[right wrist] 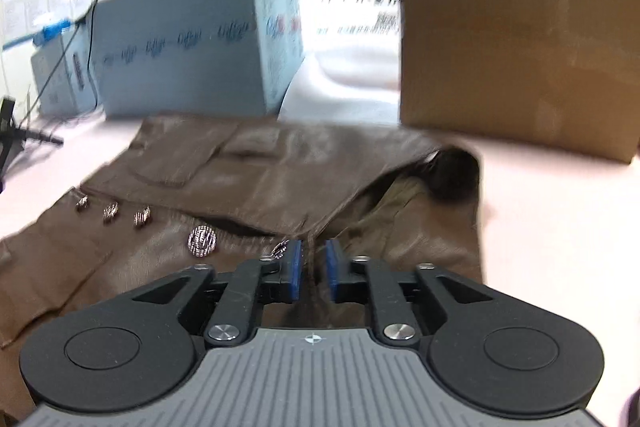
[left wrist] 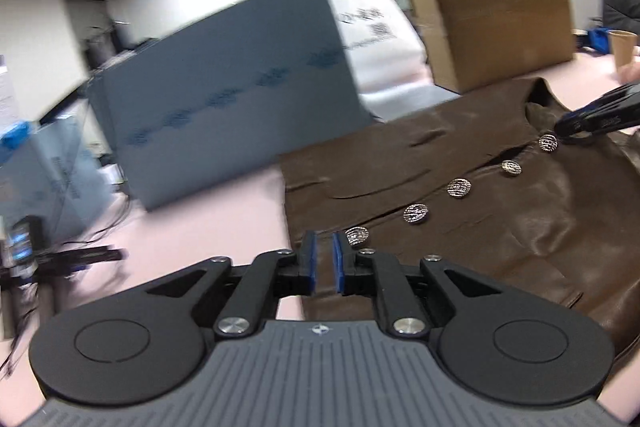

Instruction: Fold clothes

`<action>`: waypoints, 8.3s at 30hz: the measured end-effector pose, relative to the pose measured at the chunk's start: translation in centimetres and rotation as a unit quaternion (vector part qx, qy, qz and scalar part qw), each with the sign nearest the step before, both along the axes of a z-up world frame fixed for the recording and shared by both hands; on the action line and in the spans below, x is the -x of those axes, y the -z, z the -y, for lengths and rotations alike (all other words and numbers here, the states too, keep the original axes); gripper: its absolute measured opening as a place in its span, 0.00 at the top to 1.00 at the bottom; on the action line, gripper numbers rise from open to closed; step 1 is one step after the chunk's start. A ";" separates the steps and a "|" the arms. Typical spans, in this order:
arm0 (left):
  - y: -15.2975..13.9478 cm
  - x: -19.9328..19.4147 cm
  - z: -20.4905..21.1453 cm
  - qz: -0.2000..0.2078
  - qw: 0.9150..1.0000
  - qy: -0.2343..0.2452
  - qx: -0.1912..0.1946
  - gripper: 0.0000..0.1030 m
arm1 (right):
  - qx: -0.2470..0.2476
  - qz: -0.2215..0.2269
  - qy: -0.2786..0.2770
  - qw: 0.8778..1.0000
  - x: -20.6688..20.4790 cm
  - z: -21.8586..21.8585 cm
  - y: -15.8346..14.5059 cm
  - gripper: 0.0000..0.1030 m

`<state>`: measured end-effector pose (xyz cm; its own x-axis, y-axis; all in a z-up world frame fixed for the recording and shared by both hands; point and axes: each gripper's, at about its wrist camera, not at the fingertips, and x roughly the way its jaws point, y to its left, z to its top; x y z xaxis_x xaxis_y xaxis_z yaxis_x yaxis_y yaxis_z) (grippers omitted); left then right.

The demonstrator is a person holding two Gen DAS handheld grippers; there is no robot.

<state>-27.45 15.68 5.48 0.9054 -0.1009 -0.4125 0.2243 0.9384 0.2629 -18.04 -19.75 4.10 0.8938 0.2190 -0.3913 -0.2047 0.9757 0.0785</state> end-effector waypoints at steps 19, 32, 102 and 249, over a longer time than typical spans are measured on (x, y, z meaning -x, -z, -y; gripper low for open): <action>3.5 5.9 -4.8 -0.084 0.991 0.048 0.092 0.13 | 0.064 0.017 0.031 0.997 16.6 4.4 2.6 0.03; 5.3 5.1 -3.5 -0.099 0.983 0.055 0.143 0.60 | 0.050 -0.028 0.038 0.998 15.6 4.7 3.8 0.91; 2.2 -17.0 -3.4 -0.185 0.961 0.077 0.191 0.19 | 0.003 -0.077 -0.029 0.997 0.0 8.9 0.1 0.89; 4.5 -19.1 3.8 -0.084 0.990 0.078 0.082 0.11 | 0.054 -0.022 -0.127 0.990 -4.9 -13.0 1.1 0.03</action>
<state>-8.37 11.89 1.02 0.7932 -0.3117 -0.5232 0.3972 0.9160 0.0566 -13.13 -6.78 2.96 0.7968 0.3885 -0.4628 -0.4429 0.8965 -0.0098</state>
